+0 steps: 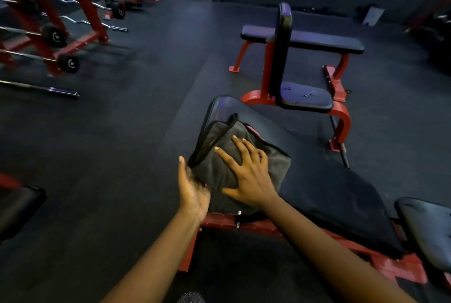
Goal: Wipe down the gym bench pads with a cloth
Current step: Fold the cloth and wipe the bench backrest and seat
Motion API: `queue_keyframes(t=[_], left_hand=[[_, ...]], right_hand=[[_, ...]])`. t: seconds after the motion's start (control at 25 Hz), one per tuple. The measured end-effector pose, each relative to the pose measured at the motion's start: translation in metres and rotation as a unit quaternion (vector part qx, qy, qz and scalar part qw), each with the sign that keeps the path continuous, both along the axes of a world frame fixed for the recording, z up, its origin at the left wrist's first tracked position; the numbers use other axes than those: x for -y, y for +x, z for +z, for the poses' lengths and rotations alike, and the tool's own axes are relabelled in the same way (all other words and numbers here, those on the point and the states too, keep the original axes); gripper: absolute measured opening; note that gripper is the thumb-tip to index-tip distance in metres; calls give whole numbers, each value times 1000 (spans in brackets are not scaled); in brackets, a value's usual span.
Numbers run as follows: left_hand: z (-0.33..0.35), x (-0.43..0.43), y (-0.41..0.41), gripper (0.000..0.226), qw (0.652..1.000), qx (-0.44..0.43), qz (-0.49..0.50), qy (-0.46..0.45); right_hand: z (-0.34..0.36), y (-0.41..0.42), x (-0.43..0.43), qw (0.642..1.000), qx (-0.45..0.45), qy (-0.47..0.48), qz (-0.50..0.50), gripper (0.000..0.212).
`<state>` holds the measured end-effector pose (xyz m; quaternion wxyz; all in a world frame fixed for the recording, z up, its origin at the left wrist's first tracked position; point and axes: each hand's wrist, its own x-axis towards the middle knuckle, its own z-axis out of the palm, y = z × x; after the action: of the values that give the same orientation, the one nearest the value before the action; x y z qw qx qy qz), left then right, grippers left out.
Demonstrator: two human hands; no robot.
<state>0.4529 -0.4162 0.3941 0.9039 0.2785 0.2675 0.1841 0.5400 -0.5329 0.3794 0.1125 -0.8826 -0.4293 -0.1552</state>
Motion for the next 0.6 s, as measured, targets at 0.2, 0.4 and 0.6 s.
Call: queue_keyframes(t=[0.2, 0.4, 0.6], left_hand=[[7, -18, -3, 76, 999, -43, -17, 21], [23, -36, 6, 65, 974, -144, -92, 148], [40, -67, 52, 71, 891, -251, -154, 346]], right_hand=[[43, 17, -72, 994, -12, -53, 100, 68], [68, 67, -112, 972, -88, -183, 115, 71], [72, 127, -128, 976, -151, -127, 96, 88]])
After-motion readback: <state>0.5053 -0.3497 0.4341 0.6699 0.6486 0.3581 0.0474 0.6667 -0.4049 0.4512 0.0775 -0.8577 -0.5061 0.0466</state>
